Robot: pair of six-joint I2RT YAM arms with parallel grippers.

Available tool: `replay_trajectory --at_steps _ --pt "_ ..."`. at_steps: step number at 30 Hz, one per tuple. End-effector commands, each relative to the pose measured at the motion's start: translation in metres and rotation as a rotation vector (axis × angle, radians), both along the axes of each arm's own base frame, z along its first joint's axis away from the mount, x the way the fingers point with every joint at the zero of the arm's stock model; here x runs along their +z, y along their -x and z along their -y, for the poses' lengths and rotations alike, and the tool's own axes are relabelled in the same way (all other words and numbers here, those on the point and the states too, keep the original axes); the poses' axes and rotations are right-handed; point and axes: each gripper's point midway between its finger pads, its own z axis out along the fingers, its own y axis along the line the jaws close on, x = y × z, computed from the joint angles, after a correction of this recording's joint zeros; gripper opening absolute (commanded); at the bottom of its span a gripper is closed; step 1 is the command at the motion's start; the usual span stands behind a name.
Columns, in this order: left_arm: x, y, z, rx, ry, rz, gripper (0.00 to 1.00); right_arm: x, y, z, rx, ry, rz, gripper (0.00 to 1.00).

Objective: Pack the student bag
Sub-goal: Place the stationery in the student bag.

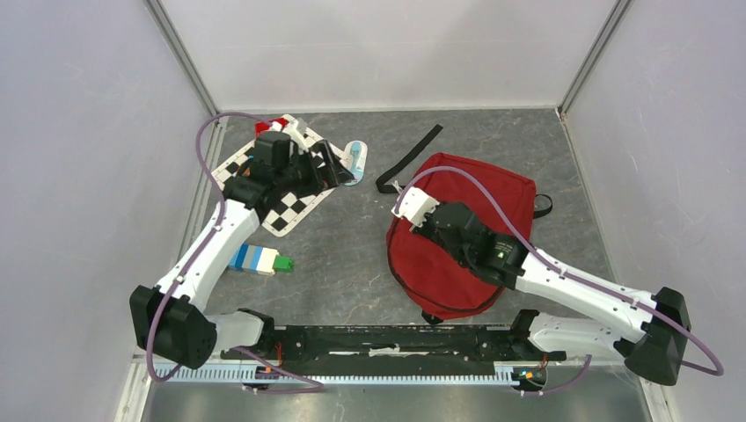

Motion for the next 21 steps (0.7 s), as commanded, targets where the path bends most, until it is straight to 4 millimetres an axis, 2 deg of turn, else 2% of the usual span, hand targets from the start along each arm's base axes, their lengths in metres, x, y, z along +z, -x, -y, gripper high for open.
replay_trajectory --at_steps 1,3,6,13,21 --pt "0.006 -0.010 -0.034 -0.023 -0.090 0.076 1.00 -0.023 -0.001 0.001 0.089 0.123 -0.018 0.00" --pt "0.003 -0.016 -0.049 0.017 -0.128 0.099 1.00 -0.035 -0.003 0.005 0.102 0.147 0.002 0.00" --pt "-0.001 -0.019 -0.060 0.031 -0.163 0.129 1.00 -0.042 -0.008 0.014 0.078 0.189 0.019 0.00" --pt "-0.015 -0.027 -0.068 0.024 -0.197 0.122 1.00 -0.060 -0.005 0.040 0.021 0.306 -0.026 0.00" --pt "-0.007 -0.042 -0.080 0.021 -0.246 0.143 1.00 -0.074 0.005 0.073 -0.067 0.410 -0.126 0.00"
